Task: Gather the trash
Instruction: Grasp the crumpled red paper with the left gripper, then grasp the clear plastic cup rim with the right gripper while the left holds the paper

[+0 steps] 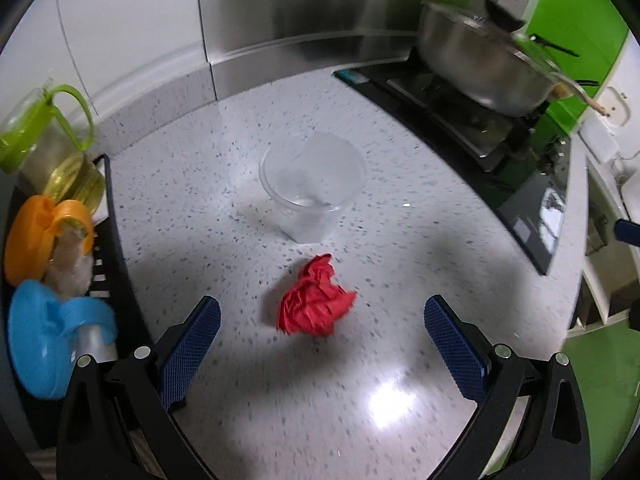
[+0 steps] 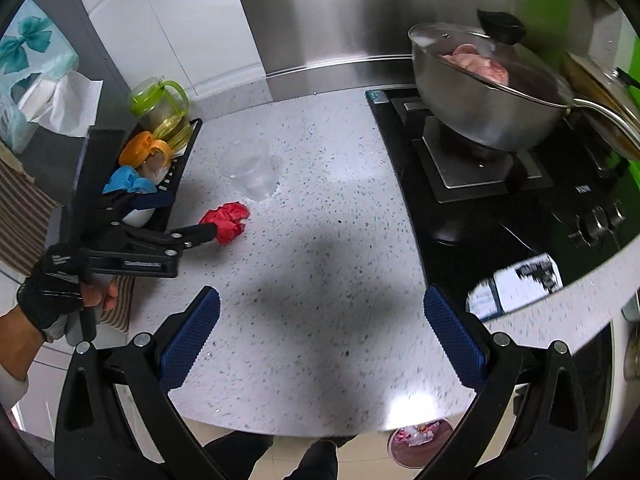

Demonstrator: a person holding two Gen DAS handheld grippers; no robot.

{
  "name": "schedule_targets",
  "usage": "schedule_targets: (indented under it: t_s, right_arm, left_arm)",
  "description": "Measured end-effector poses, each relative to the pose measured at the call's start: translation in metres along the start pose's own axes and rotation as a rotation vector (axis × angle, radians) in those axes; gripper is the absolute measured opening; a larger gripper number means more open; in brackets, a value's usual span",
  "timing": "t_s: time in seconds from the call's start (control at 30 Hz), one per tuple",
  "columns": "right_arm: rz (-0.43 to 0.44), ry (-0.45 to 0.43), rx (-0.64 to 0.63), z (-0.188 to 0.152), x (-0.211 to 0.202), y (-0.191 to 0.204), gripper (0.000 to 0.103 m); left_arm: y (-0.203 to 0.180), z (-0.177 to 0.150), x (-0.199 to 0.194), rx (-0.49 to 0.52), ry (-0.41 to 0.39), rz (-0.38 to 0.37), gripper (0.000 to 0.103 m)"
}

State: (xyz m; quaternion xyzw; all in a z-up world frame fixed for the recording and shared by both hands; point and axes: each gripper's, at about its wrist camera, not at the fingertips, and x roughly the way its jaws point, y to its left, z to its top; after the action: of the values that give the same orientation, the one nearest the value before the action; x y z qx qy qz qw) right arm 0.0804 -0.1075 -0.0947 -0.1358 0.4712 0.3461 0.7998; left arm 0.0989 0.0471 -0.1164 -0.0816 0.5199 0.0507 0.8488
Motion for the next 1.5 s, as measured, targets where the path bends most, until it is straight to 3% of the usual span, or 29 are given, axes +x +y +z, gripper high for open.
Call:
schedule_targets:
  t_s: [0.3, 0.37, 0.5, 0.6, 1.03, 1.5]
  right_arm:
    - [0.024, 0.026, -0.008, 0.015, 0.021, -0.014, 0.1]
    - [0.026, 0.028, -0.009, 0.016, 0.024, -0.015, 0.1]
    - [0.036, 0.032, -0.014, 0.019, 0.029, -0.012, 0.1]
    - [0.039, 0.031, -0.023, 0.023, 0.032, -0.008, 0.1]
    - [0.077, 0.019, -0.105, 0.058, 0.055, 0.026, 0.1]
    - [0.107, 0.046, -0.237, 0.102, 0.105, 0.065, 0.1]
  left_arm:
    - [0.006, 0.005, 0.03, -0.038, 0.022, 0.011, 0.095]
    - [0.007, 0.006, 0.035, -0.04, 0.034, 0.014, 0.086]
    - [0.009, 0.004, 0.042, -0.047, 0.07, 0.016, 0.043]
    - [0.011, 0.001, 0.039, -0.052, 0.067, 0.008, 0.035]
    - [0.021, -0.013, -0.009, -0.074, 0.026, 0.014, 0.033]
    - [0.023, -0.031, -0.038, -0.114, -0.005, 0.001, 0.033]
